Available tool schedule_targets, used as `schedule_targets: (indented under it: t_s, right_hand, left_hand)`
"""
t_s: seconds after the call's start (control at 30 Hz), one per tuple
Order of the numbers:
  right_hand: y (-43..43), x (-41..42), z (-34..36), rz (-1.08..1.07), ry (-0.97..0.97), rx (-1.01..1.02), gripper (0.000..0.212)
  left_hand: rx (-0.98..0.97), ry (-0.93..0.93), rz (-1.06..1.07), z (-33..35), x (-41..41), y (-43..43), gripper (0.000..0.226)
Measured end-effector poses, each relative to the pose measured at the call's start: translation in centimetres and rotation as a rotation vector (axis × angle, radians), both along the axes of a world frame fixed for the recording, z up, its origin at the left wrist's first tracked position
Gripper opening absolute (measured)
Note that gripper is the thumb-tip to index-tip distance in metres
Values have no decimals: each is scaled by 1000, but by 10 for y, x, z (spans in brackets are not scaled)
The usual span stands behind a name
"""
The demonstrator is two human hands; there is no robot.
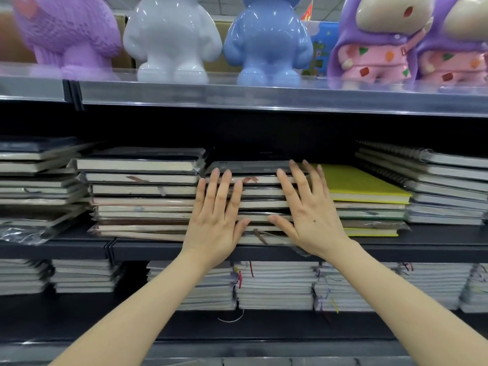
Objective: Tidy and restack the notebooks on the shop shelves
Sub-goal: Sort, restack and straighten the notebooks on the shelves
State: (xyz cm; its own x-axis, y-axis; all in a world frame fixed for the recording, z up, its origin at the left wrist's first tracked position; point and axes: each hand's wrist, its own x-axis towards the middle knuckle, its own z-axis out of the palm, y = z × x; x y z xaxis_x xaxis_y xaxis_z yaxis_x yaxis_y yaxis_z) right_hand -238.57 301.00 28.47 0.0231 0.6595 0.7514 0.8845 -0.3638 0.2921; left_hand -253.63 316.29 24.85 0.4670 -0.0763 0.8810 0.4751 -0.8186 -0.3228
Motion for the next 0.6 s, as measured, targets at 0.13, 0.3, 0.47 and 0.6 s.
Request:
schedule_targets:
  t_s: [0.13,0.3,0.47,0.6]
  right_hand:
    - [-5,-3,3,-69,-56,-35,81]
    - [-12,-15,-6,-90,-148,-44,80]
    - [8,-11,-20,-46,-75,31,74]
    - [15,-4,-21,-15,-67,56,71]
  left_hand:
    - [-22,34,60,3,-4,-5,66]
    - [36,85,83,14,2,-16,71]
    - [5,80,28,13,11,-11,64]
    - [-17,95,17,16,13,-9,60]
